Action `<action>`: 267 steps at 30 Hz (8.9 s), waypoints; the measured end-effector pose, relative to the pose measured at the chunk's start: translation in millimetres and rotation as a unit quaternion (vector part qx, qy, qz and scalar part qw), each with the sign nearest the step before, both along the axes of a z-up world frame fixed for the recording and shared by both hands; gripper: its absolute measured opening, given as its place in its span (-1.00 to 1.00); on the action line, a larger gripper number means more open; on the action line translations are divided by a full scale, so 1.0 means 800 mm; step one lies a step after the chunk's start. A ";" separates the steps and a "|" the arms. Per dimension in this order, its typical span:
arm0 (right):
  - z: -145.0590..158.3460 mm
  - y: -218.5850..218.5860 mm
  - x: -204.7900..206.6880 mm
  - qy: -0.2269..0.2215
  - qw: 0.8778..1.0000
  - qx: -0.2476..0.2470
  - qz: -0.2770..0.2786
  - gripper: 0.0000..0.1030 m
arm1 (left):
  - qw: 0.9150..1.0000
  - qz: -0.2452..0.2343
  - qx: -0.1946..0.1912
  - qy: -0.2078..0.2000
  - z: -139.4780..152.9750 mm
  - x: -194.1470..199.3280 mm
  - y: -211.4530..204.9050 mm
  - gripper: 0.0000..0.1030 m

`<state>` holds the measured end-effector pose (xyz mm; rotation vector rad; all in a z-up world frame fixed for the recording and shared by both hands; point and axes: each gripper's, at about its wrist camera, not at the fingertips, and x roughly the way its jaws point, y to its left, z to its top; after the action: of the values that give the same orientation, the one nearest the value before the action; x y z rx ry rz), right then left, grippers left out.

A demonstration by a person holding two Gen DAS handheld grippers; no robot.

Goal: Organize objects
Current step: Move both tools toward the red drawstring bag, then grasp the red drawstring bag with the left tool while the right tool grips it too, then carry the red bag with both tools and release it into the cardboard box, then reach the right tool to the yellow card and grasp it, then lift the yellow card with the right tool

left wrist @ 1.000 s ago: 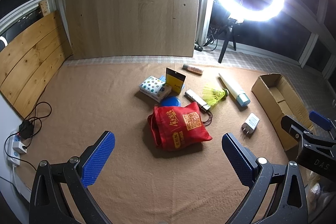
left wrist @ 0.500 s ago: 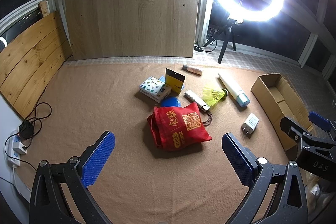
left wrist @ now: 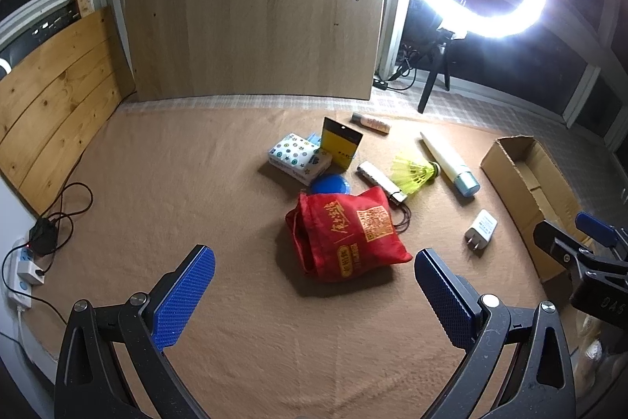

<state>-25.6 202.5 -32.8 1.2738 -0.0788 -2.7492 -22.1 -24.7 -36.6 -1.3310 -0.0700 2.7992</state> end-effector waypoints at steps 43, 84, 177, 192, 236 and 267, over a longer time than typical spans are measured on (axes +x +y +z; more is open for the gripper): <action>-0.057 0.039 -0.022 -0.082 0.994 -0.063 -0.026 0.74 | 0.979 -0.043 0.128 -0.156 -0.160 -0.172 -0.007 -0.12; -0.142 -0.052 -0.050 -0.226 0.954 -0.159 0.120 0.75 | 0.965 -0.157 0.139 -0.160 -0.159 -0.023 0.036 0.56; -0.013 0.093 -0.054 -0.076 0.992 -0.082 0.050 0.27 | 0.974 -0.156 0.130 -0.100 -0.081 -0.031 0.124 0.55; -0.033 -0.100 -0.124 -0.031 0.983 -0.013 0.180 0.12 | 0.985 -0.056 0.128 -0.097 -0.084 -0.008 -0.036 0.55; -0.041 -0.115 -0.202 -0.052 0.981 -0.043 0.182 -1.00 | 0.983 -0.027 0.144 -0.107 -0.100 -0.018 -0.074 0.55; -0.115 -0.183 -0.220 -0.097 0.860 0.235 0.443 0.10 | 0.981 0.004 0.151 -0.123 -0.123 0.011 -0.084 0.55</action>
<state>-201.9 56.4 -124.8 1.2272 0.9627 -1.8651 -13.5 -91.9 -135.4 -1.5826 -0.4871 2.4818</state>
